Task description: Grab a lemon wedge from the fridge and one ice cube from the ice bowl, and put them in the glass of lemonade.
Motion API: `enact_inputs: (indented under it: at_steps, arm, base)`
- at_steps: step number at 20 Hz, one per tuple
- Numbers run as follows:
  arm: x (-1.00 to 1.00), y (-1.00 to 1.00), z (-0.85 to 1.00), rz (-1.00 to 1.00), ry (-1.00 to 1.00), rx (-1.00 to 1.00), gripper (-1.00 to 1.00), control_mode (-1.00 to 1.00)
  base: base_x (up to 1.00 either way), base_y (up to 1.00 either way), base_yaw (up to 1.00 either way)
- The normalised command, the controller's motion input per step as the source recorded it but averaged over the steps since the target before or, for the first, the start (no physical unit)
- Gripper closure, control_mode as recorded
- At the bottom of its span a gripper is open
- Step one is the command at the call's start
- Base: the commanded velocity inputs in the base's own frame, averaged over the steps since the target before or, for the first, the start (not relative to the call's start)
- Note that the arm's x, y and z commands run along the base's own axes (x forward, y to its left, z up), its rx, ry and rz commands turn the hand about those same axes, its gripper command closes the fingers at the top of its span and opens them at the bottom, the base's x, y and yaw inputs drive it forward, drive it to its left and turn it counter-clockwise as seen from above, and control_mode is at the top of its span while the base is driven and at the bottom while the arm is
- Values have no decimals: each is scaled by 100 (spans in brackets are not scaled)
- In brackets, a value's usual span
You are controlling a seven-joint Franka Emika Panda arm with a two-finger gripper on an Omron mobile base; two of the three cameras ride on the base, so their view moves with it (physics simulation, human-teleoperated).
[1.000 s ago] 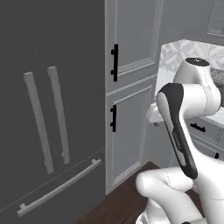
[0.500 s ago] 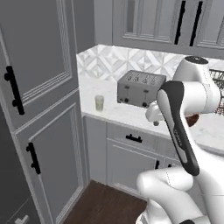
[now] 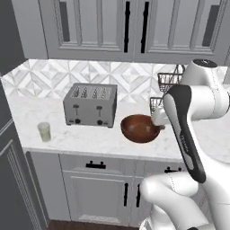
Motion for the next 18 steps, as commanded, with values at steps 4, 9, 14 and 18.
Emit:
enact_inputs:
  at_steps: [4,9,14,18]
  arm:
    - [0,0,0,0,0,0,-100,100]
    - [0,0,0,0,0,0,-100,100]
    - [0,0,0,0,0,0,-100,100]
    - [0,0,0,0,0,0,-100,100]
  base:
    - [86,30,-16]
    - [76,9,-12]
    - [34,-1,-3]
    - [0,0,0]
